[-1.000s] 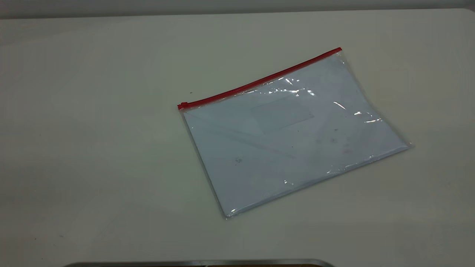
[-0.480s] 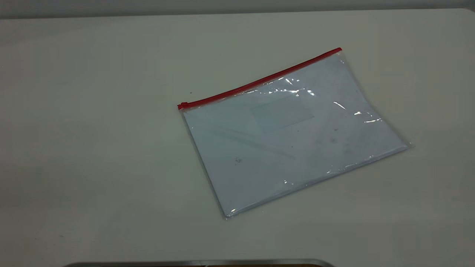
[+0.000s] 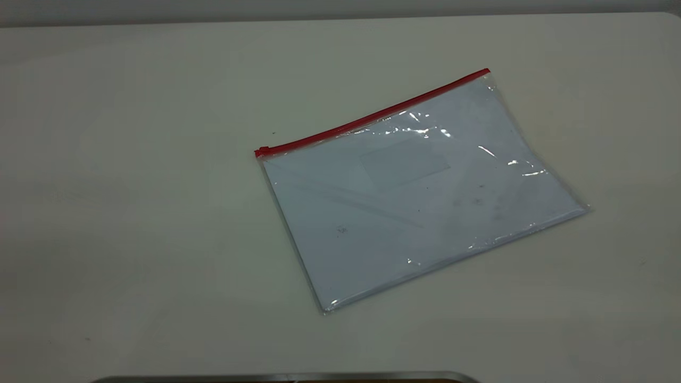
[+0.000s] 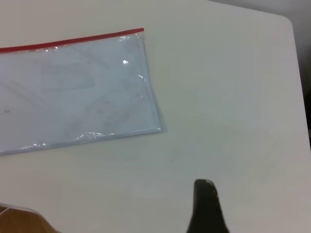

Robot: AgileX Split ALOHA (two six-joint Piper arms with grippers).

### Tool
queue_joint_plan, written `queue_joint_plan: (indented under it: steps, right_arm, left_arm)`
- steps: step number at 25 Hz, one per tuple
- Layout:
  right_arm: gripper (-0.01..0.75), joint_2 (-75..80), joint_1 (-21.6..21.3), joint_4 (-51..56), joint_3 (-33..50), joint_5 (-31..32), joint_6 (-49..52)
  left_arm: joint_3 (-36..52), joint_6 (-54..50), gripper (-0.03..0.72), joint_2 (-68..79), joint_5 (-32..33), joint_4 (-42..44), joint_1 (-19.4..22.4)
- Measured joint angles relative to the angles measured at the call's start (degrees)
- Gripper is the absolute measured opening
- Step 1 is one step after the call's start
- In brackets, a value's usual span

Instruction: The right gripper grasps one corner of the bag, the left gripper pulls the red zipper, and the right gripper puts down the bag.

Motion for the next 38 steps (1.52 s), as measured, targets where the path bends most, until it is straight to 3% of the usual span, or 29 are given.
queue_joint_plan:
  steps: [4,7,32,38]
  right_arm:
    - [0.562,0.0,0.0,0.0,0.0,0.0,0.0]
    - [0.562,0.0,0.0,0.0,0.0,0.0,0.0]
    - [0.562,0.0,0.0,0.0,0.0,0.0,0.0]
    - [0.562,0.0,3.02,-0.24,0.0,0.0,0.41]
  left_arm:
    - [0.0,0.0,0.588,-3.44,0.0,-0.04,6.6]
    - [0.0,0.0,0.588,-7.03,0.0,-0.06,8.95]
    - [0.0,-0.17,0.588,-11.2,0.21,-0.25,9.26]
    - [0.0,-0.17,0.588,-11.2,0.21,-0.27,9.26]
